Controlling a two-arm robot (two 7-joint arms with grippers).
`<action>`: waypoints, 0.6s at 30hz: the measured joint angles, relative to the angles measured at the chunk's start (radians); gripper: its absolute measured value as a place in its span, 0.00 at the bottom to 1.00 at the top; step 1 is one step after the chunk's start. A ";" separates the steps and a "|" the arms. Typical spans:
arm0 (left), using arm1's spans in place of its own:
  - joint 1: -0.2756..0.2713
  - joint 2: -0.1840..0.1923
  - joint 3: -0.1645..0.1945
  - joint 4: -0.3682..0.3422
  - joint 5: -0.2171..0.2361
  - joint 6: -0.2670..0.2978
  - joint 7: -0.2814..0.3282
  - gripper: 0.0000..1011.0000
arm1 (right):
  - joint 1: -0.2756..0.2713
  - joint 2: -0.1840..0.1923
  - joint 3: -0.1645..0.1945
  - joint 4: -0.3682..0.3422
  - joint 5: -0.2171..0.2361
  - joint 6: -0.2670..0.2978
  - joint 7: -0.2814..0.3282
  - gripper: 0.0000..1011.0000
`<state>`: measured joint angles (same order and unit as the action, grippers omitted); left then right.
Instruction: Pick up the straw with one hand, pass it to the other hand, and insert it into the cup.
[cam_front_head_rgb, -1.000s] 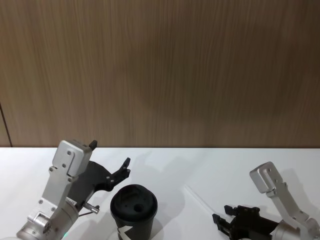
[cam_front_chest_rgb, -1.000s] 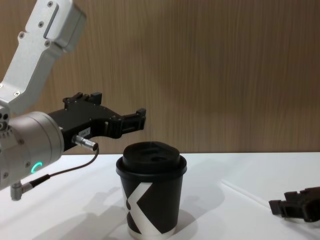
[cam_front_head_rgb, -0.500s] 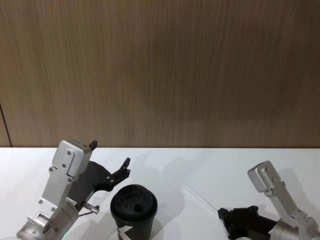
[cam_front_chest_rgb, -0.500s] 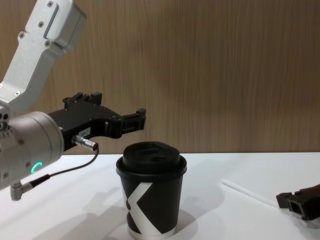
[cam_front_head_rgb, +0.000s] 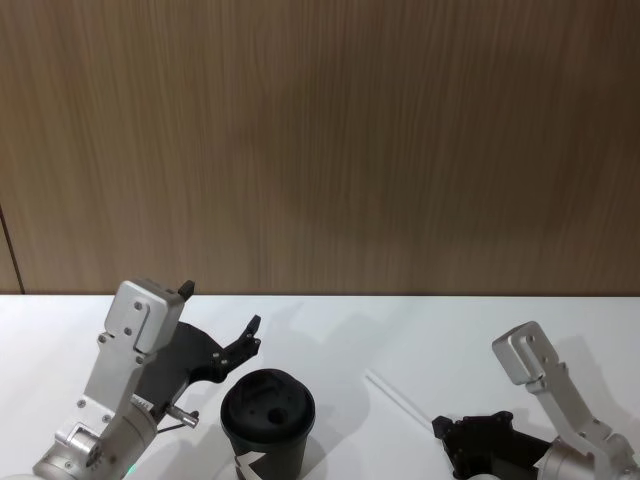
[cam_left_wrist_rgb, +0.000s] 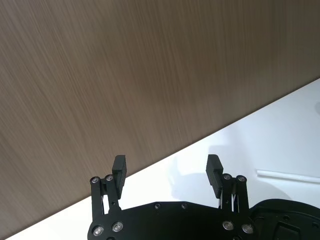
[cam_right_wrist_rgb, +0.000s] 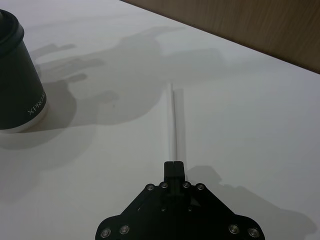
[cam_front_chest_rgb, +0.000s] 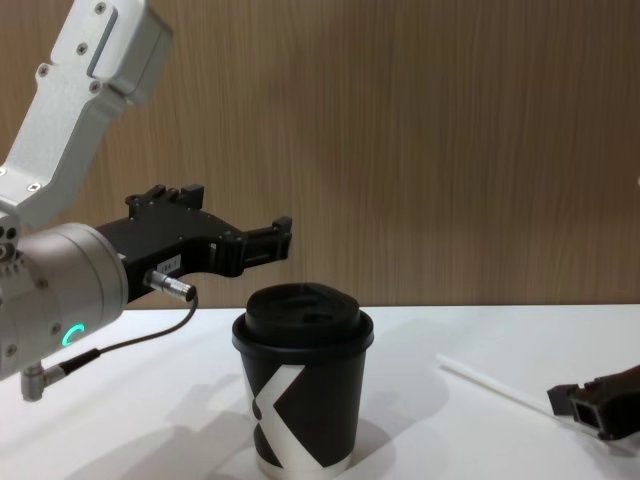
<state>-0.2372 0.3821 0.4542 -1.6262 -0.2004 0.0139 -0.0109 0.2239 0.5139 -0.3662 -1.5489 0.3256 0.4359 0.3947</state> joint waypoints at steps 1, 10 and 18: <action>0.000 0.000 0.000 0.000 0.000 0.000 0.000 0.99 | 0.000 0.000 0.000 -0.001 0.000 -0.001 -0.001 0.00; 0.000 0.000 0.000 0.000 0.000 0.000 0.000 0.99 | -0.010 -0.008 0.025 -0.022 0.010 -0.021 -0.023 0.00; 0.000 0.000 0.000 0.000 0.000 0.000 0.000 0.99 | -0.025 -0.021 0.067 -0.059 0.032 -0.071 -0.048 0.00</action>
<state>-0.2372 0.3822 0.4542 -1.6262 -0.2004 0.0139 -0.0109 0.1988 0.4924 -0.2994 -1.6074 0.3578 0.3651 0.3472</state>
